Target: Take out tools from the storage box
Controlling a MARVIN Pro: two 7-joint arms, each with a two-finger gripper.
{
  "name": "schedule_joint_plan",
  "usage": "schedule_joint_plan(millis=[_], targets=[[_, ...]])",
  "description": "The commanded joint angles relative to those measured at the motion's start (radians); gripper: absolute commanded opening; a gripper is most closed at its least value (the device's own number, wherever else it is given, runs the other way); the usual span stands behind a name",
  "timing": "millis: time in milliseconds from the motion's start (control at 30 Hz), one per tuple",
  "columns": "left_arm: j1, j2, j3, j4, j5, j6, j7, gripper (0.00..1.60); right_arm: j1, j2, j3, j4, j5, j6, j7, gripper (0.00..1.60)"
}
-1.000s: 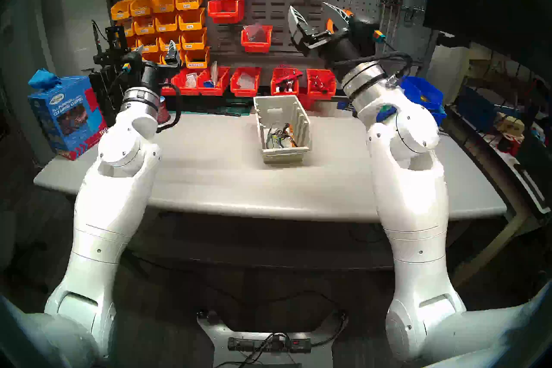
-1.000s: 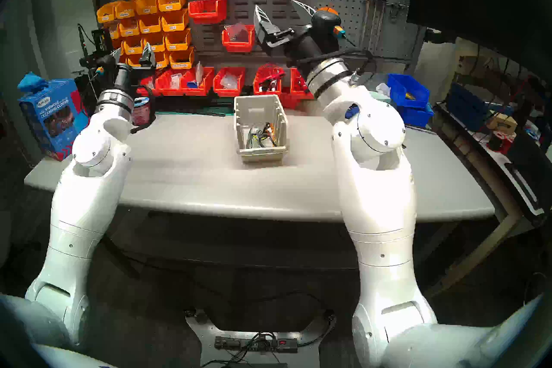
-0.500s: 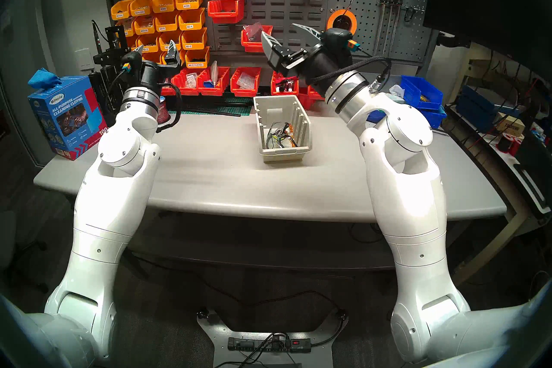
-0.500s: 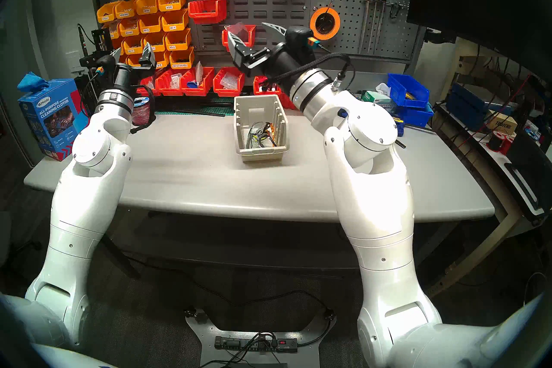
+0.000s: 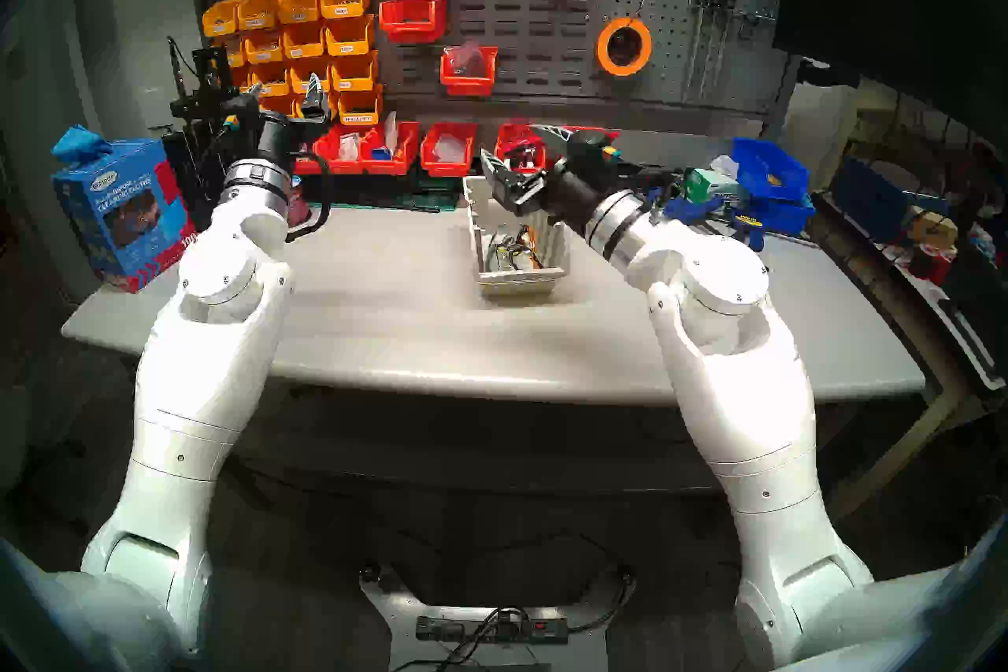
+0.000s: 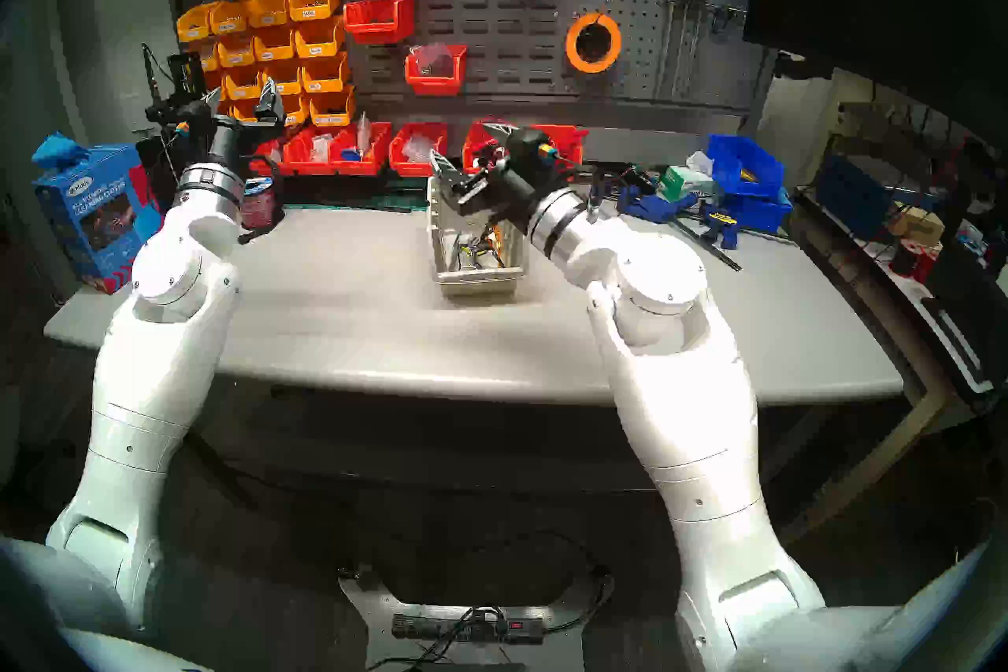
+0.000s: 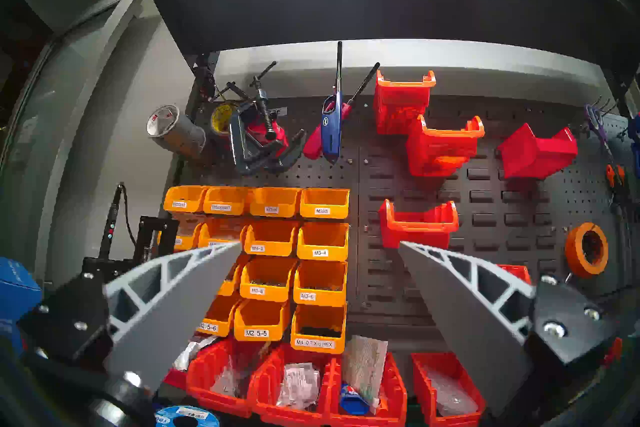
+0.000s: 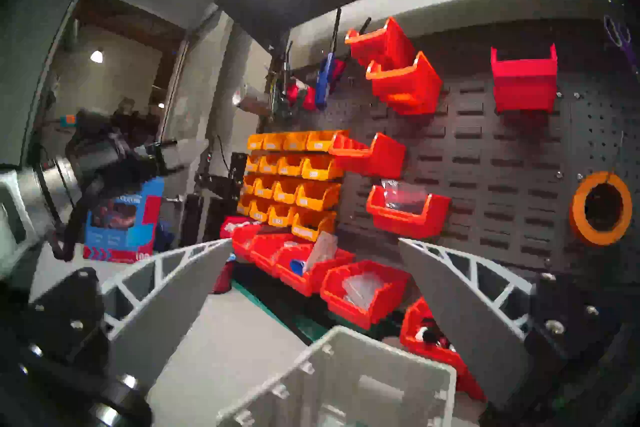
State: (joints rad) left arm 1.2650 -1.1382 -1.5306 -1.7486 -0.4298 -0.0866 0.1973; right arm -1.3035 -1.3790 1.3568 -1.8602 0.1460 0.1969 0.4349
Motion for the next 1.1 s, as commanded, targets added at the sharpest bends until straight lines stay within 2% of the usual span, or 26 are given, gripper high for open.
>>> schedule_joint_plan(millis=[0, 233, 467, 900, 1067], targets=[[-0.017, 0.001, -0.004, -0.008, 0.003, -0.005, 0.001, 1.60, 0.046, 0.025, -0.040, 0.046, -0.057, -0.020, 0.014, 1.60], [-0.017, 0.001, -0.004, -0.008, 0.003, -0.005, 0.001, 1.60, 0.066, 0.064, -0.085, 0.079, -0.108, -0.002, 0.047, 1.60], [-0.017, 0.001, -0.004, -0.008, 0.003, -0.005, 0.001, 1.60, 0.077, 0.070, -0.097, 0.095, -0.134, 0.013, 0.054, 1.60], [-0.017, 0.001, -0.004, -0.008, 0.003, -0.005, 0.001, 1.60, 0.044, 0.055, -0.056, 0.101, -0.130, 0.004, 0.010, 1.60], [-0.017, 0.001, -0.004, -0.008, 0.003, -0.005, 0.001, 1.60, 0.040, 0.078, -0.059, 0.089, -0.098, 0.044, 0.078, 1.60]])
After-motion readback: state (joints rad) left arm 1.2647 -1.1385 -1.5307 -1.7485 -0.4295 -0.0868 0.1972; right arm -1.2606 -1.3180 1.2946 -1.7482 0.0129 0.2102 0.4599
